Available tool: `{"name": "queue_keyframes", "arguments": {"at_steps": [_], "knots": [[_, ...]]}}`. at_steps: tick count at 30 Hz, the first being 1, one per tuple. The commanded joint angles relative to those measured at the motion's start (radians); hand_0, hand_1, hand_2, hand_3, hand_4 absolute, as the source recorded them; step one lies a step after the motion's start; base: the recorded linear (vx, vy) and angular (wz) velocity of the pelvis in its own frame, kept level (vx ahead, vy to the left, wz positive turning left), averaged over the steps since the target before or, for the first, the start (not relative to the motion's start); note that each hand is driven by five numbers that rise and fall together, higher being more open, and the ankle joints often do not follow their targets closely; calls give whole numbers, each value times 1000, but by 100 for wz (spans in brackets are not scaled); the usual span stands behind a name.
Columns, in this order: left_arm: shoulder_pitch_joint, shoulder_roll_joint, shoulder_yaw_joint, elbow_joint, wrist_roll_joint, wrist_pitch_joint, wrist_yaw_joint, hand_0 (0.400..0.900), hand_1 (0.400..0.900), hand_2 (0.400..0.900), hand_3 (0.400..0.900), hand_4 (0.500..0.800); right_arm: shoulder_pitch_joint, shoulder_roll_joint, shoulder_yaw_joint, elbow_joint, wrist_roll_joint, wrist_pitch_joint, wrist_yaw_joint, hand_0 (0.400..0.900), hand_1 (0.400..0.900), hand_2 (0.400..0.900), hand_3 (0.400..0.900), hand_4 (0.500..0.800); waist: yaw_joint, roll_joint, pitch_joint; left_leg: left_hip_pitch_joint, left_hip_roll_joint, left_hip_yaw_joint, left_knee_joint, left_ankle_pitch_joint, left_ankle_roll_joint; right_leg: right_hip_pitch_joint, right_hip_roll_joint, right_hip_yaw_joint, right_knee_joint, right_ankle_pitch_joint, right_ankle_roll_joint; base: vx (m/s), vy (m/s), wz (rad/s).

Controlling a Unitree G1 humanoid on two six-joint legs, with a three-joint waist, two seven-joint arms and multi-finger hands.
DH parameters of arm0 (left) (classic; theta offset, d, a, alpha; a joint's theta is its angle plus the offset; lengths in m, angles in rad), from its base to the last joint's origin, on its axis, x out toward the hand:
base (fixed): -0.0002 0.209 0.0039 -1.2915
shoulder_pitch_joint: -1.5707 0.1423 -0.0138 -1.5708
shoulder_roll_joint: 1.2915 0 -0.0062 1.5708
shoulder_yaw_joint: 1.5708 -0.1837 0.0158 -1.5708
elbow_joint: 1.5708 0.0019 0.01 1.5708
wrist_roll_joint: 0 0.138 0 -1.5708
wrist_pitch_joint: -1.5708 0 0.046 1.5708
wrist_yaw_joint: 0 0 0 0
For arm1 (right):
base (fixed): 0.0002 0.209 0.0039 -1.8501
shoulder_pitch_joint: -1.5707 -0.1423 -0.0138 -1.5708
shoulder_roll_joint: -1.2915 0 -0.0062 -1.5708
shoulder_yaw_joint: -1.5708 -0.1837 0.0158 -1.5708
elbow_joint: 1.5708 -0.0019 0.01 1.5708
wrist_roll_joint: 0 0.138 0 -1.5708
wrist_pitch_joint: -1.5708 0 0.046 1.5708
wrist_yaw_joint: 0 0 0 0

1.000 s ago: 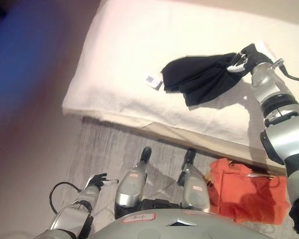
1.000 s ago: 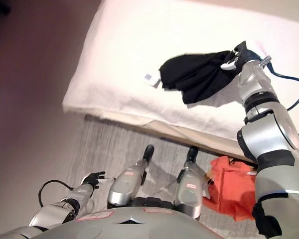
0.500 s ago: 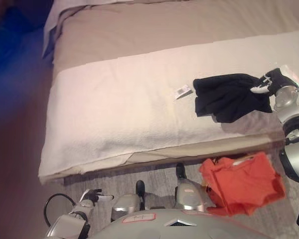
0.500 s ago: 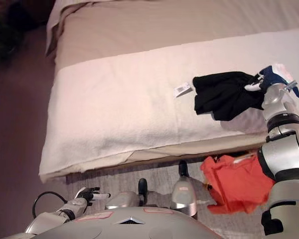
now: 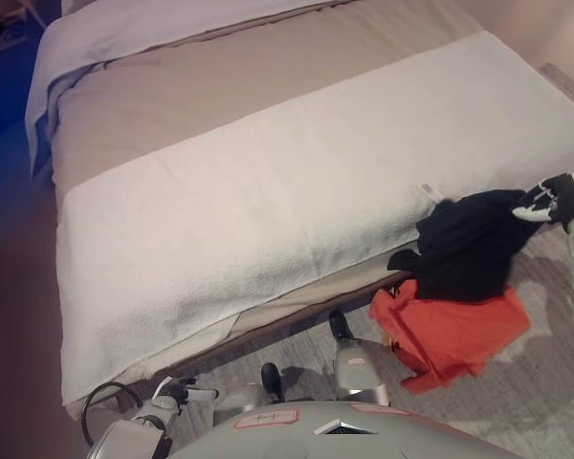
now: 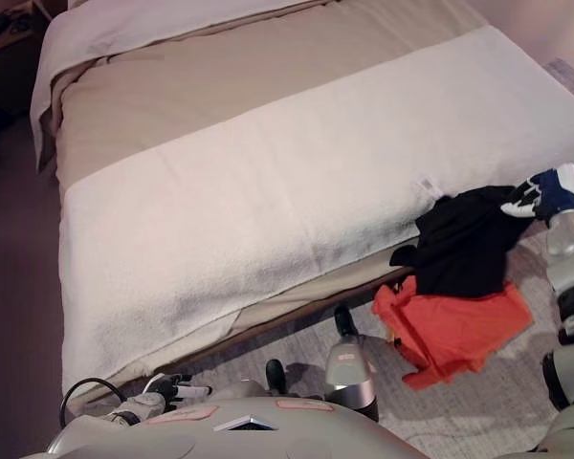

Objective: Put the clothes on the bed into the basket.

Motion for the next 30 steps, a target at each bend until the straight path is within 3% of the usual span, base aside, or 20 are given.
{"name": "queue_keyframes", "arguments": {"at_steps": [1, 6, 18, 19, 20, 30], "knots": [[-4, 54, 13, 56, 46, 3, 6, 900, 900, 900, 900, 800, -80, -110, -63, -77, -17, -59, -30, 400, 400, 400, 400, 500, -2, -9, 1, -30, 4, -27, 0, -6, -6, -19, 6, 8, 90, -13, 46, 2, 4, -19], [-16, 47, -2, 47, 43, 2, 10, 900, 900, 900, 900, 800, -78, -89, -37, -40, -9, -61, -13, 400, 400, 400, 400, 500, 2, -11, 8, -28, 3, -20, 0, -6, -7, -19, 6, 15, 86, -11, 48, -4, -5, -3], [-14, 42, -26, 60, 41, 11, 11, 900, 900, 900, 900, 800, -102, -18, 26, 198, -8, -39, 52, 400, 400, 400, 400, 500, 33, -5, 20, -41, -1, -70, 1, 4, -9, -2, -13, -22, 85, -20, 41, -7, -18, 17], [-14, 41, -26, 62, 42, 11, 13, 900, 900, 900, 900, 800, -106, -7, 38, 232, -16, -36, 56, 743, 743, 743, 743, 706, 37, -5, 20, -43, -2, -74, 1, 5, -9, 0, -15, -25, 83, -19, 41, 0, -25, 13], [-12, 41, -30, 61, 42, 12, 12, 900, 900, 900, 900, 800, -117, 6, 56, 263, -26, -35, 70, 900, 900, 900, 900, 800, 40, -6, 20, -44, -3, -77, 1, 6, -9, 2, -17, -28, 81, -18, 41, -4, -26, 11], [-50, 66, -43, 56, 37, 15, 14, 900, 900, 900, 900, 800, -202, 99, 105, 400, -58, -9, 72, 900, 900, 900, 900, 800, 60, -10, 13, -52, -2, -95, 2, 12, -10, 14, -20, -46, 64, -13, 36, 0, -20, 6]]}}
